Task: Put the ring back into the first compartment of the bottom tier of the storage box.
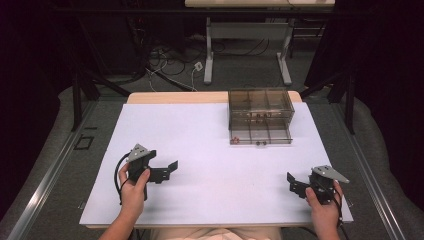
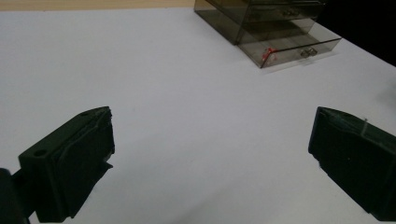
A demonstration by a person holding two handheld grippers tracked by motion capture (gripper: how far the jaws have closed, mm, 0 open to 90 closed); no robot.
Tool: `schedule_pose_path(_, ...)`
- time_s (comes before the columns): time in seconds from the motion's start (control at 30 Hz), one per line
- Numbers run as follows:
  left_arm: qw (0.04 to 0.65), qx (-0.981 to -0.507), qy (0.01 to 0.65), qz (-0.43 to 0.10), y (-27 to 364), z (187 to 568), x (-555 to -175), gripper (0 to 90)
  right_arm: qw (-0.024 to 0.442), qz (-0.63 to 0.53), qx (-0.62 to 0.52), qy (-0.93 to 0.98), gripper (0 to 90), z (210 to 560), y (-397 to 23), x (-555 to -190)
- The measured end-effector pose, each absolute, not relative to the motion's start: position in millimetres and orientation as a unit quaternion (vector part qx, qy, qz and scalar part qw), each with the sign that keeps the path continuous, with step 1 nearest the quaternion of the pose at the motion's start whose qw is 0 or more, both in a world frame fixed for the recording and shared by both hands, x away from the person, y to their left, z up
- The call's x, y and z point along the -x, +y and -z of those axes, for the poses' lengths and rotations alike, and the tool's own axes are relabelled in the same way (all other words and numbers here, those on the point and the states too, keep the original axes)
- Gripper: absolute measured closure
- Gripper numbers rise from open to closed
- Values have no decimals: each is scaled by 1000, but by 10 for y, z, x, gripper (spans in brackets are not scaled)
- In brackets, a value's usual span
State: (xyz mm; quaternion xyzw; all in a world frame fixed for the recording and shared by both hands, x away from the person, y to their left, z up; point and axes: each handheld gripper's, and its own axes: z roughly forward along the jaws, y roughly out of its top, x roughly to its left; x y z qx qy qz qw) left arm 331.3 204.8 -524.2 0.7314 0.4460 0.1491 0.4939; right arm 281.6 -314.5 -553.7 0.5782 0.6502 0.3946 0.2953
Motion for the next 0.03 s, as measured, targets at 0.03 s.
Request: schedule_pose_path(0.03, 490, -734, 445, -151, 2080, 5252, -3298, 5, 295, -395, -578, 650, 58, 5537, -3144, -2815)
